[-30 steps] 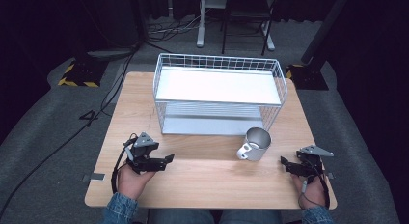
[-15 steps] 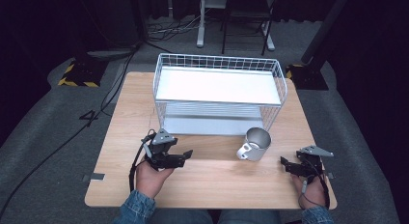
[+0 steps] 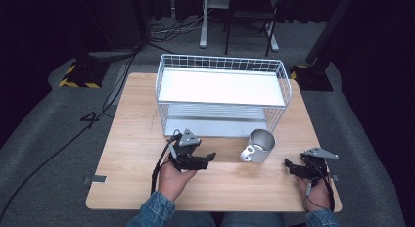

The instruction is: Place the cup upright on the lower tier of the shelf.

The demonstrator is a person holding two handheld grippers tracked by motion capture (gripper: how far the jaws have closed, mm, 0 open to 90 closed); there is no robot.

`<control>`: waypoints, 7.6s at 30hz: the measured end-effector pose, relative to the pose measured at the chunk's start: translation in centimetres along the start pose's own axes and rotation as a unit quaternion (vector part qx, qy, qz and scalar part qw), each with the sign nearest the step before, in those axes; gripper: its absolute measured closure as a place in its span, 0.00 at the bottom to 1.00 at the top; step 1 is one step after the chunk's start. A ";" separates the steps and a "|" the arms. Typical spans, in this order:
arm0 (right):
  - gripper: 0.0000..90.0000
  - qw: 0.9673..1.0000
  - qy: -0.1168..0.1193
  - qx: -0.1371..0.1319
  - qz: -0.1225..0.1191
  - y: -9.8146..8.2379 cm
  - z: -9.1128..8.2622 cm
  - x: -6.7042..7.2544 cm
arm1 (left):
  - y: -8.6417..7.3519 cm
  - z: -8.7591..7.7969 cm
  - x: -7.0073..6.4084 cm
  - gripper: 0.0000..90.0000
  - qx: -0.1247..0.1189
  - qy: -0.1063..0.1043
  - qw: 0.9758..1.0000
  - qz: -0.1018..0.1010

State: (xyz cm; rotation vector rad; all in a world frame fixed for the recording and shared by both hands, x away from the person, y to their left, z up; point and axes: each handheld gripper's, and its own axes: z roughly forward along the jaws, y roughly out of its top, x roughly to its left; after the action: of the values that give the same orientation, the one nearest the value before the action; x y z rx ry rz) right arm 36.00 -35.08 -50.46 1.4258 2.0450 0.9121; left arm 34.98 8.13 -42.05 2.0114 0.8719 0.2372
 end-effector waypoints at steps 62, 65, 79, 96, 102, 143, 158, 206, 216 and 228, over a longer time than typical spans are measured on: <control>0.27 1.000 0.000 -0.001 -0.001 0.0 0.0 0.0 | 2.6 10.3 -6.1 0.80 0.021 -0.043 0.998 0.051; 0.27 1.000 0.001 -0.001 -0.001 0.0 0.0 0.0 | 2.6 10.1 -6.1 0.80 0.014 -0.046 0.998 0.048; 0.27 1.000 0.003 0.000 -0.003 0.0 -0.1 0.1 | 3.5 8.3 -5.6 0.80 -0.024 -0.031 0.998 0.048; 0.27 1.000 0.005 0.000 -0.004 0.0 0.0 0.1 | 6.1 8.6 -3.8 0.80 -0.070 0.010 0.997 0.023; 0.27 1.000 0.008 0.000 -0.006 0.0 -0.1 0.1 | 6.9 9.3 -2.9 0.80 -0.091 0.017 0.996 0.011; 0.27 1.000 0.019 0.000 -0.015 -0.1 -0.1 0.2 | 6.5 15.9 -0.4 0.80 -0.104 0.065 0.992 0.001; 0.27 1.000 0.020 -0.001 -0.016 -0.1 -0.1 0.2 | 6.4 15.6 -0.4 0.43 -0.115 0.053 0.992 0.010; 0.27 1.000 0.023 -0.001 -0.018 0.1 0.1 0.3 | 0.6 -0.4 -1.1 0.36 -0.119 0.040 0.992 0.029; 0.27 1.000 0.023 -0.001 -0.018 0.1 0.1 0.3 | -0.9 -3.4 0.2 0.33 -0.100 0.051 0.993 0.032; 0.27 1.000 0.022 -0.001 -0.018 0.1 0.1 0.3 | -4.1 -6.8 3.9 0.31 -0.061 0.060 0.996 0.021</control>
State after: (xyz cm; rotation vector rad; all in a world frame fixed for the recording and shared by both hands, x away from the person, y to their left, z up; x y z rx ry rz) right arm 35.98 -34.76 -50.45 1.3750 2.0956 0.9383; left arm 32.58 16.66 -42.03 1.9180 0.8685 0.4292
